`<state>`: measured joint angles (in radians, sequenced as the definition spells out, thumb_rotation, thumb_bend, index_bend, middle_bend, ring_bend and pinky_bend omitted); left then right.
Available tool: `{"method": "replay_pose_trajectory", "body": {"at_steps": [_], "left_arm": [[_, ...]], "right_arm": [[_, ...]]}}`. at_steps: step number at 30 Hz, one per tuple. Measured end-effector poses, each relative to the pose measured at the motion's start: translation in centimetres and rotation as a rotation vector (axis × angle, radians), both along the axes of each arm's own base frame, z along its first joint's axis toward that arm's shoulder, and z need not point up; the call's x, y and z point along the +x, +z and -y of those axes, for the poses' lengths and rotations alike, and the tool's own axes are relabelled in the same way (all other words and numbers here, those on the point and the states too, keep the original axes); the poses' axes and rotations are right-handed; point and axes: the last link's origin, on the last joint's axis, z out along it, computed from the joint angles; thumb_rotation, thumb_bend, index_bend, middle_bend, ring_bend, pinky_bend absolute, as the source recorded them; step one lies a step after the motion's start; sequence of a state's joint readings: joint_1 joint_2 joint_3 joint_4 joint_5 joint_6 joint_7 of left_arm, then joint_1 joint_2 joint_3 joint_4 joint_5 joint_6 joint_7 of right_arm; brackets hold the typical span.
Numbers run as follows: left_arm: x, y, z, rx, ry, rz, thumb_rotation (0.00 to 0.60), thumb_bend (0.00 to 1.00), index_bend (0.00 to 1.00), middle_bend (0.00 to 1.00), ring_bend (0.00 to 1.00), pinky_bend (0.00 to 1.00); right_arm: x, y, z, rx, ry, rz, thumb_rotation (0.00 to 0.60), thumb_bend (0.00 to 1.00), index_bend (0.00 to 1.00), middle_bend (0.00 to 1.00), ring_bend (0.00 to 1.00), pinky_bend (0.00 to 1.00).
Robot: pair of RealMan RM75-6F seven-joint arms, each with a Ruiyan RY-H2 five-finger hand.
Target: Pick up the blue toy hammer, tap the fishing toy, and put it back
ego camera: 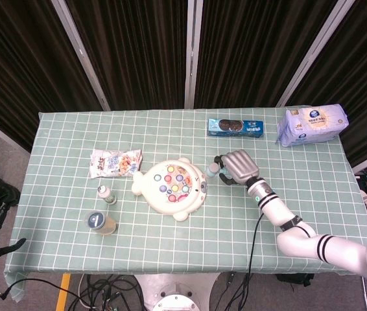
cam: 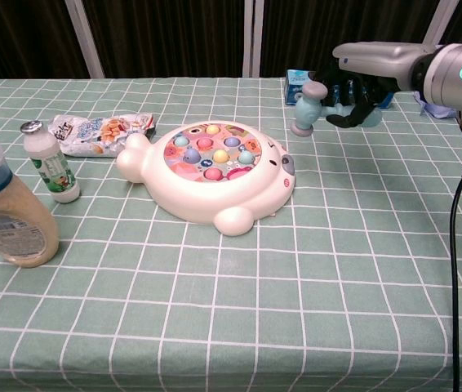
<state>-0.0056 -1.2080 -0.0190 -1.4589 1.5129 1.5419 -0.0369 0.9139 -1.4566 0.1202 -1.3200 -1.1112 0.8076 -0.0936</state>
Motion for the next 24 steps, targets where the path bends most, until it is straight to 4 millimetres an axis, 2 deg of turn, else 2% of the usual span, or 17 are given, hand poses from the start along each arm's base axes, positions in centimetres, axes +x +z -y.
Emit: {"method": "replay_pose_trajectory", "body": {"at_steps": [5,8,12,14,24], "left_arm": [[0.0,-0.1,0.0,-0.003,0.003,-0.001,0.600,0.00,0.17,0.09,0.00,0.00],[0.0,-0.1,0.0,-0.004,0.005,-0.001,0.600,0.00,0.17,0.09,0.00,0.00],[0.0,0.0,0.0,-0.003,0.004,-0.002,0.600,0.00,0.17,0.09,0.00,0.00],[0.0,0.0,0.0,-0.003,0.005,-0.002,0.600,0.00,0.17,0.09,0.00,0.00],[0.0,-0.1,-0.1,-0.007,0.004,-0.002,0.600,0.00,0.17,0.09,0.00,0.00]], "right_arm": [[-3.0,-1.1,-0.2,0.013,-0.048,0.009,0.600,0.68,0.73,0.63,0.55,0.67],[-4.0,-1.9,-0.4,0.025,-0.067,0.015,0.600,0.63,0.71,0.61,0.53,0.64],[-4.7,-2.8,-0.6,0.036,-0.079,0.031,0.600,0.43,0.64,0.55,0.45,0.53],[-4.9,-3.0,-0.7,0.040,-0.082,0.042,0.600,0.37,0.61,0.52,0.42,0.51],[-5.4,-3.2,-1.2,0.048,-0.085,0.060,0.600,0.23,0.46,0.43,0.34,0.46]]}}
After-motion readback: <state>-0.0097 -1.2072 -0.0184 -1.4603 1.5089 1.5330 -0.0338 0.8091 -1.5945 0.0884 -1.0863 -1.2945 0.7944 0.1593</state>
